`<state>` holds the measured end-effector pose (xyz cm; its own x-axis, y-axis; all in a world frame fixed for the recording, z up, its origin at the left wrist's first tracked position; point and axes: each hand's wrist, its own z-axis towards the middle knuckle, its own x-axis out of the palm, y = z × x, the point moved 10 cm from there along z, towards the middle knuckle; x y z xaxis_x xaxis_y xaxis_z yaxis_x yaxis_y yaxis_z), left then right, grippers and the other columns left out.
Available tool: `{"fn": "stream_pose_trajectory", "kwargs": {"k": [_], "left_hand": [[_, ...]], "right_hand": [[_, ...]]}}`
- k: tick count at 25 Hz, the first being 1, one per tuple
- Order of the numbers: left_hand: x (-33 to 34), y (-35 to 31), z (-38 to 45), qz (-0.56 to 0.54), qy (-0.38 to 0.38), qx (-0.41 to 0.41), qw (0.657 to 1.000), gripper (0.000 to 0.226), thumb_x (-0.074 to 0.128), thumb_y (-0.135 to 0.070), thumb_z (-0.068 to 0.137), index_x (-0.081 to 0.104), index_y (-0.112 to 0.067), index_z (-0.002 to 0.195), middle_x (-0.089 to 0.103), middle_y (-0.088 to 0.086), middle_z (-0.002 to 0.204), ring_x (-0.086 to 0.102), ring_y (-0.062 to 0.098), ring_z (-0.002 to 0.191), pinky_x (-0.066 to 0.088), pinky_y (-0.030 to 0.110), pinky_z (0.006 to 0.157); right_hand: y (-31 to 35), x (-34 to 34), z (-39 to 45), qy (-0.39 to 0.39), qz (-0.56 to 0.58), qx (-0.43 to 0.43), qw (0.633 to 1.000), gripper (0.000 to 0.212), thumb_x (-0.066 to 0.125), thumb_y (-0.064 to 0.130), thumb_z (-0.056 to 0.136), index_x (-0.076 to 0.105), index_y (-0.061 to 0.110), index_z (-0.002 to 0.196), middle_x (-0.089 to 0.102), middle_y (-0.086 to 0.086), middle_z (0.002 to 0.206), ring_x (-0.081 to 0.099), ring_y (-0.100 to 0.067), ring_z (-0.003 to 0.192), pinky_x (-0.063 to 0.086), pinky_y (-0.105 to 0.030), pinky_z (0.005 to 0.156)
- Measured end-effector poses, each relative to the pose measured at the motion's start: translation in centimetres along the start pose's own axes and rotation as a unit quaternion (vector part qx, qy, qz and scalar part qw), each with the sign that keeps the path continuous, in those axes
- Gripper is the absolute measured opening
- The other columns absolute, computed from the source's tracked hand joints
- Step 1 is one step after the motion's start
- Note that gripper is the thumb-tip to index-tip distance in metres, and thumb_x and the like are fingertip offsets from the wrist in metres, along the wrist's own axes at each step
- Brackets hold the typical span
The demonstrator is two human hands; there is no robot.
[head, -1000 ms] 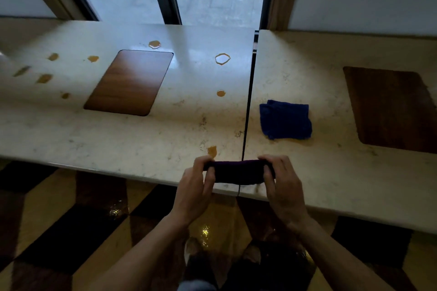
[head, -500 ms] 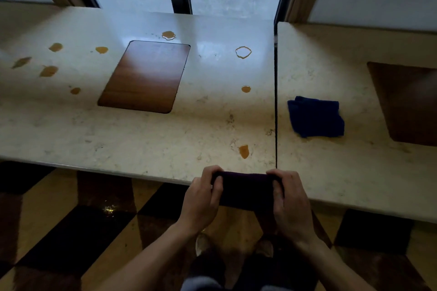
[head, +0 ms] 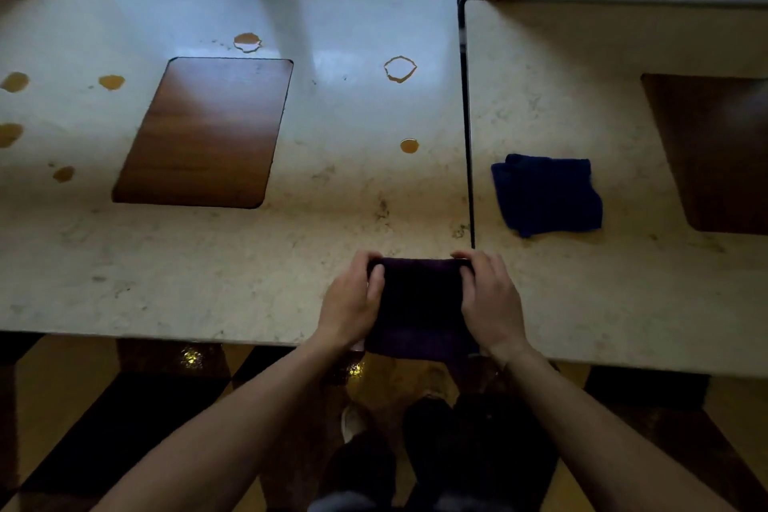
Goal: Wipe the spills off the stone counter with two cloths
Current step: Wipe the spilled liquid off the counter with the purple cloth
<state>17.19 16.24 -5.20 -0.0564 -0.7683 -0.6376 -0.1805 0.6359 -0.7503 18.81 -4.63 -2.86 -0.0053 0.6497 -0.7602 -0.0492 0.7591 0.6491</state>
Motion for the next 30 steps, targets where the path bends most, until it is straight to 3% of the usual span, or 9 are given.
{"fn": "stream_pose_trajectory", "kwargs": {"k": [2,6,8,10,13,15,21,27,30], "left_hand": [[0.3,0.4,1.8,0.038,-0.006,-0.006,0.999,0.024,0.042,-0.029,0.104,0.056,-0.017,0.118,0.063,0.001,0.102,0.06,0.018,0.091,0.054,0.044,0.078],[0.1,0.2,3.3,0.158,-0.045,0.05,0.985,0.026,0.049,-0.033,0.099,0.063,-0.017,0.114,0.055,0.001,0.123,0.051,0.019,0.114,0.044,0.043,0.094],[-1.0,1.1,3.7,0.175,-0.063,0.054,0.981,0.029,0.048,-0.039,0.098,0.061,-0.02,0.116,0.051,0.001,0.128,0.046,0.019,0.12,0.041,0.043,0.096],[-2.9,2.9,4.7,0.194,-0.077,0.039,0.977,0.036,0.044,-0.044,0.096,0.058,-0.021,0.12,0.049,0.003,0.131,0.043,0.022,0.123,0.038,0.043,0.096],[-6.6,6.2,6.7,0.24,-0.081,0.013,0.967,0.046,0.038,-0.048,0.093,0.054,-0.021,0.125,0.046,0.006,0.136,0.037,0.027,0.129,0.033,0.047,0.099],[-9.4,8.3,8.0,0.26,-0.087,-0.001,0.962,0.05,0.037,-0.05,0.091,0.053,-0.021,0.128,0.044,0.008,0.14,0.034,0.03,0.133,0.028,0.052,0.104],[-16.1,13.1,12.6,0.281,-0.112,-0.032,0.952,0.055,0.036,-0.05,0.087,0.053,-0.017,0.127,0.043,0.013,0.142,0.033,0.034,0.133,0.023,0.053,0.106],[-20.3,16.3,19.0,0.271,-0.143,-0.073,0.949,0.061,0.032,-0.055,0.088,0.038,-0.025,0.14,0.028,0.008,0.155,0.017,0.034,0.145,0.014,0.062,0.112],[-21.5,17.7,22.1,0.29,-0.145,-0.103,0.941,0.061,0.027,-0.059,0.087,0.037,-0.026,0.138,0.025,0.008,0.156,0.016,0.035,0.146,0.013,0.065,0.111]], "right_hand": [[-1.1,1.1,1.3,0.011,-0.003,0.031,0.999,0.026,0.046,0.017,0.102,0.06,0.018,0.123,0.057,-0.001,0.112,0.054,-0.01,0.09,0.041,-0.014,0.07],[0.0,1.1,0.8,-0.039,-0.124,0.022,0.991,0.032,0.047,0.027,0.098,0.055,0.022,0.129,0.053,-0.005,0.123,0.049,-0.024,0.109,0.047,-0.042,0.088],[2.4,2.4,-1.6,-0.029,-0.166,-0.041,0.985,0.042,0.047,0.039,0.095,0.052,0.024,0.134,0.046,-0.007,0.137,0.042,-0.028,0.127,0.039,-0.05,0.102],[3.6,5.3,-3.8,0.035,-0.206,-0.077,0.975,0.057,0.046,0.053,0.092,0.045,0.028,0.143,0.037,-0.009,0.151,0.03,-0.033,0.141,0.025,-0.059,0.113],[2.6,8.8,-4.7,0.091,-0.262,-0.046,0.96,0.079,0.041,0.07,0.087,0.024,0.034,0.155,0.012,-0.012,0.164,0.007,-0.04,0.15,0.004,-0.068,0.114],[2.1,10.3,-4.0,0.102,-0.283,-0.03,0.953,0.084,0.036,0.076,0.085,0.015,0.037,0.156,0.003,-0.012,0.166,-0.001,-0.042,0.15,0.002,-0.073,0.111],[2.2,11.7,-0.7,0.084,-0.293,0.006,0.952,0.085,0.033,0.077,0.084,0.012,0.038,0.156,-0.003,-0.011,0.166,-0.004,-0.042,0.15,0.003,-0.078,0.107],[1.9,12.5,7.6,0.06,-0.288,0.047,0.955,0.083,0.02,0.081,0.084,-0.004,0.043,0.155,-0.015,-0.006,0.165,-0.017,-0.036,0.149,-0.005,-0.073,0.11],[1.9,12.8,13.5,0.043,-0.286,0.042,0.956,0.082,0.017,0.081,0.084,0.001,0.043,0.155,-0.007,-0.007,0.166,-0.011,-0.038,0.15,-0.002,-0.073,0.11]]}}
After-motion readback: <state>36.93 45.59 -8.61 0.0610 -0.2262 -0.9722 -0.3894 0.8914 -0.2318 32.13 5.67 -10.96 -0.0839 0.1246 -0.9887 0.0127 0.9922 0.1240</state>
